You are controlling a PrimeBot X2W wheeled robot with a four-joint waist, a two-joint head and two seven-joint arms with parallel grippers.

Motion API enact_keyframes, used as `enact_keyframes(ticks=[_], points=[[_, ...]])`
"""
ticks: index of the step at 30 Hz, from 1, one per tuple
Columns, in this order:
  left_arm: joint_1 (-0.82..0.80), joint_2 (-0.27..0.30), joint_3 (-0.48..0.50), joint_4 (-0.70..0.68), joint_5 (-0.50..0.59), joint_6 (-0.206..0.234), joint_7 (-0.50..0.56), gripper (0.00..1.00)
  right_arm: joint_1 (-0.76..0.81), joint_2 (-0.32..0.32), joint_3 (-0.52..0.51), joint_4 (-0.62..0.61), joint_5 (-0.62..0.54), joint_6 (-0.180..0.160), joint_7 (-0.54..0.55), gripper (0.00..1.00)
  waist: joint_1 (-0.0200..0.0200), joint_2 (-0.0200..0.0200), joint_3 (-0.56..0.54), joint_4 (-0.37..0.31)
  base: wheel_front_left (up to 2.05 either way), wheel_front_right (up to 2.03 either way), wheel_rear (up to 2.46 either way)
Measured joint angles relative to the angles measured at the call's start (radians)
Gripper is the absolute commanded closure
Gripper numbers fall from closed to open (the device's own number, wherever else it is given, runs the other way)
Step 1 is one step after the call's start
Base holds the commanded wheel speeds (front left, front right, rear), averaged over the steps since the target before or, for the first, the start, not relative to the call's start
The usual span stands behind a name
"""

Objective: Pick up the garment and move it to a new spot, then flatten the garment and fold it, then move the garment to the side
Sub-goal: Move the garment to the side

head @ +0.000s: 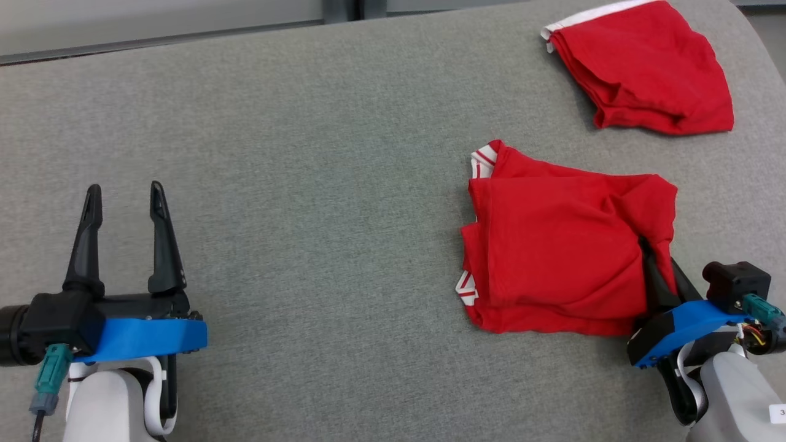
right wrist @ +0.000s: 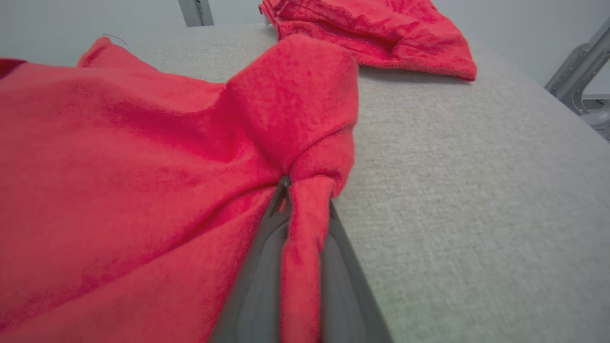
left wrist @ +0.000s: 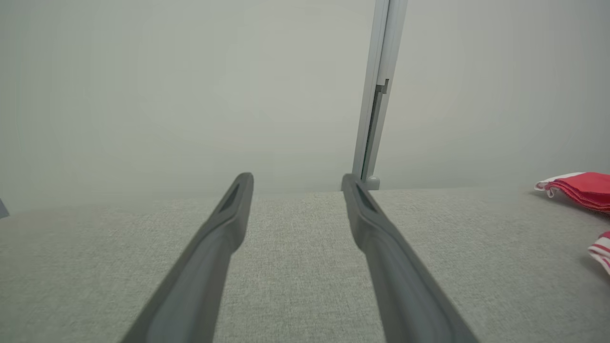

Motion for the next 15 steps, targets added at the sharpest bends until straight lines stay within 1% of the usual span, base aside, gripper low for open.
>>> enact_keyframes(ticks=[4,7,11,15], points=[[-0.020,0.008,0.000,-0.007,0.010,-0.003,0.000,0.00,0.013,0.009,-0.021,-0.026,-0.012,0.000,-0.001,1.00,0.0001,0.0000,0.041,-0.040,0.00,0.00,0.00],[-0.022,0.008,-0.002,-0.008,0.012,-0.006,0.000,0.00,0.016,0.016,-0.027,-0.044,-0.021,0.000,-0.002,1.00,0.0001,0.0000,0.055,-0.051,0.00,0.00,0.00],[-0.021,0.007,0.003,-0.013,0.013,-0.006,0.000,0.00,0.010,0.016,-0.026,-0.082,-0.042,0.000,-0.002,1.00,0.0000,0.0000,0.048,-0.038,0.00,0.00,0.00],[-0.012,0.003,0.006,-0.021,0.013,-0.006,0.000,0.00,-0.043,-0.008,0.003,-0.120,-0.069,0.000,-0.001,1.00,0.0000,0.0000,0.046,-0.020,0.00,0.00,0.00]])
